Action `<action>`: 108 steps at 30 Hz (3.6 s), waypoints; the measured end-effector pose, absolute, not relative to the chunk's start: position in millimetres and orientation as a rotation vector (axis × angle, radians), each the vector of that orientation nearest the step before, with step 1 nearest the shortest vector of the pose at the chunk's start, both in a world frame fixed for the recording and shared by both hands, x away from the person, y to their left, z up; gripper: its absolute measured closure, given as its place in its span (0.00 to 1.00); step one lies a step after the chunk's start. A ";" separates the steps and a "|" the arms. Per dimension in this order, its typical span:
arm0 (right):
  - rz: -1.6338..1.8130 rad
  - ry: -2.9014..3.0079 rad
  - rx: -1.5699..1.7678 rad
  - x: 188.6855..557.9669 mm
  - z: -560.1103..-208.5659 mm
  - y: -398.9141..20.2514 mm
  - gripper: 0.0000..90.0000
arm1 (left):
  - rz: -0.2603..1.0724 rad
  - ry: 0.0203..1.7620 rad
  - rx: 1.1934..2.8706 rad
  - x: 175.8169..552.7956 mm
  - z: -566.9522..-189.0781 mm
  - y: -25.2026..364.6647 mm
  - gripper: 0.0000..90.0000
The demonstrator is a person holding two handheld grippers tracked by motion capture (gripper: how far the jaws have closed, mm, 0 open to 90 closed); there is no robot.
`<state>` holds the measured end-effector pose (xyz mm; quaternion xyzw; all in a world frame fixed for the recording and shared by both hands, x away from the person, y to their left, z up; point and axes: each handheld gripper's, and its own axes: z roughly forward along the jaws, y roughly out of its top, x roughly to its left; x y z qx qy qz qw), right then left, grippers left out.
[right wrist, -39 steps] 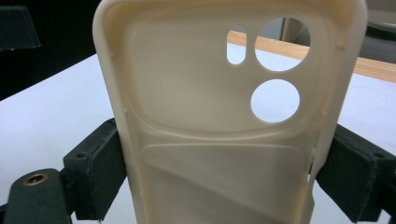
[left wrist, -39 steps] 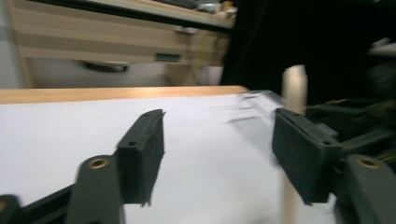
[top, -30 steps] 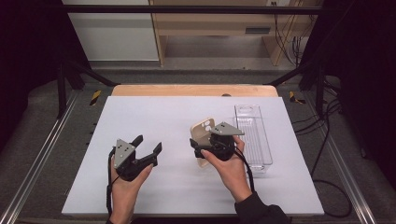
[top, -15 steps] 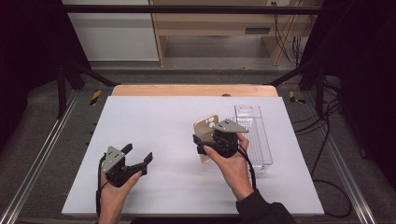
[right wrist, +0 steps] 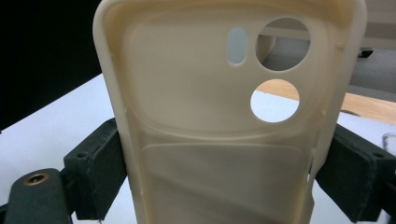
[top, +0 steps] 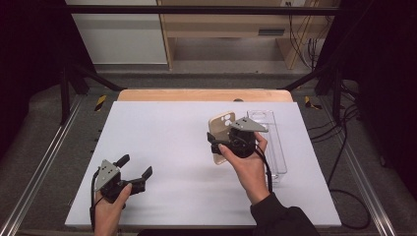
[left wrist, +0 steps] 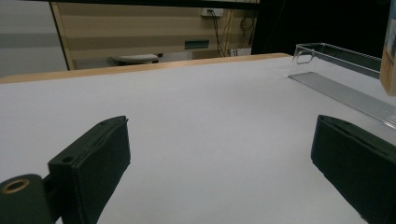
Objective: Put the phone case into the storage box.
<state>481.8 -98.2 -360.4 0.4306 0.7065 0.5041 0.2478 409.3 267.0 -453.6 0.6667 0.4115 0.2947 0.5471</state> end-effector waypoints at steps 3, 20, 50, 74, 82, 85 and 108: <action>1.374 1.920 1.182 483.4 -355.9 -101.1 0.14 | 0.699 0.980 1.579 410.0 -454.3 268.2 0.05; 1.359 1.883 1.204 499.9 -326.8 -108.8 0.14 | 0.673 1.000 1.577 413.1 -458.0 274.7 0.05; 1.404 1.637 1.269 527.9 -289.3 -163.8 0.13 | 0.674 0.930 1.592 415.2 -455.4 284.0 0.04; 1.328 1.576 1.324 548.6 -297.6 -185.9 0.13 | 0.656 0.922 1.594 416.5 -456.6 284.9 0.04; 1.315 1.565 1.342 553.3 -299.9 -192.3 0.13 | 0.657 0.914 1.597 416.4 -456.4 285.1 0.04; 1.312 1.561 1.349 554.4 -300.6 -194.1 0.13 | 0.657 0.912 1.598 416.5 -456.4 285.1 0.04; 1.286 1.549 1.357 561.6 -306.5 -198.5 0.13 | 0.654 0.900 1.602 416.1 -456.2 284.9 0.04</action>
